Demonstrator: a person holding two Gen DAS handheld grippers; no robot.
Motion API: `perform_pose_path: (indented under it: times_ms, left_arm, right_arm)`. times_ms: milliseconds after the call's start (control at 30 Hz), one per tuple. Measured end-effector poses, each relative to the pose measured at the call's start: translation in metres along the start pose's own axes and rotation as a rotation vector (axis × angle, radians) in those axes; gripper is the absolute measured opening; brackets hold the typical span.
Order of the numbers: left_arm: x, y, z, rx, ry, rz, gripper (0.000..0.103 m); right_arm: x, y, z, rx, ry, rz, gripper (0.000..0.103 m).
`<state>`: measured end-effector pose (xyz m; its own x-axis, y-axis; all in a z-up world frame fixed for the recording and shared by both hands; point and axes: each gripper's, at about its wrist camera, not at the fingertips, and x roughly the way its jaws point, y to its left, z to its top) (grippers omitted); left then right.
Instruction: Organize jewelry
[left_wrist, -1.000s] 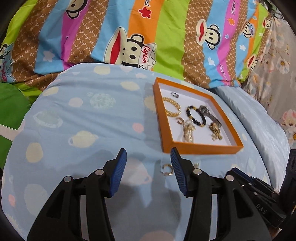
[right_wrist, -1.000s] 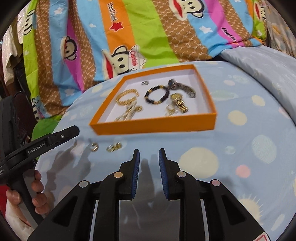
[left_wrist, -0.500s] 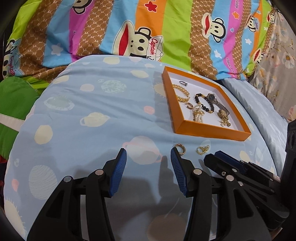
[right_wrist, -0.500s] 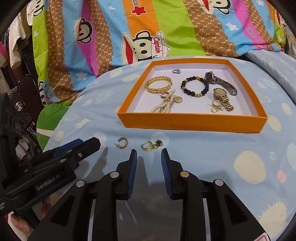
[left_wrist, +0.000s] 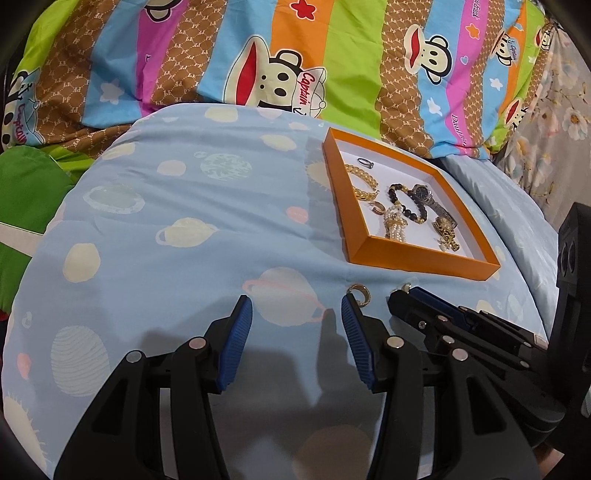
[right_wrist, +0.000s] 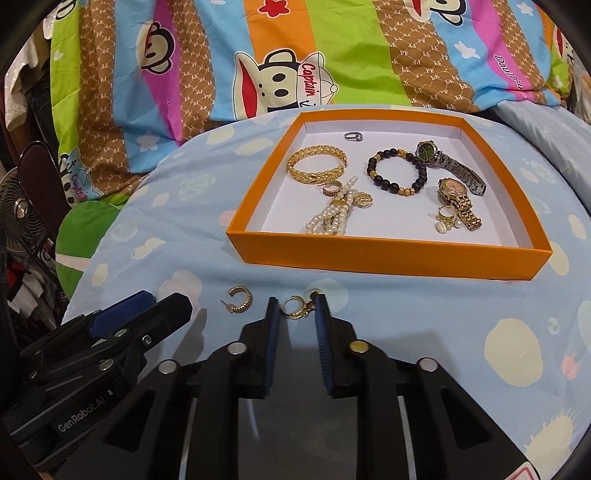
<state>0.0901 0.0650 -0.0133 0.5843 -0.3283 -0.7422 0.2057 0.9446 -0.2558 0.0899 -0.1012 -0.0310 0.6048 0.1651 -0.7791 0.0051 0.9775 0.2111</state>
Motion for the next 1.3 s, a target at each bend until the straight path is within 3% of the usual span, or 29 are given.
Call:
perform_pose_path:
  times_ms: [133,167,200,900,967,1133,1300]
  left_arm:
    - [0.000,-0.002,0.000,0.008,0.001,0.002,0.049]
    - [0.000,-0.003,0.000,0.011,0.001,0.003,0.049]
    - [0.000,-0.003,0.000,0.013,0.001,0.004,0.049]
    - [0.002,-0.010,-0.001,0.043,0.012,-0.009,0.049]
    - [0.002,-0.008,-0.001,0.037,0.014,-0.009,0.049]
    - [0.002,-0.003,0.000,0.011,0.012,-0.005,0.049]
    - [0.001,-0.002,0.000,0.012,0.011,-0.008,0.049]
  right_arm:
    - [0.000,-0.003,0.000,0.008,-0.001,0.007,0.014]
    - [0.000,-0.003,0.000,0.010,-0.001,0.006,0.011]
    - [0.000,-0.004,0.000,0.013,-0.001,0.010,0.001]
    - [-0.026,-0.041,-0.014,0.076,-0.032,0.010,0.000]
    - [-0.026,-0.036,-0.013,0.056,-0.038,0.013,0.002]
    - [-0.023,-0.022,-0.008,0.024,-0.056,0.008,0.032]
    - [-0.008,-0.010,-0.001,0.010,-0.021,0.023,0.032]
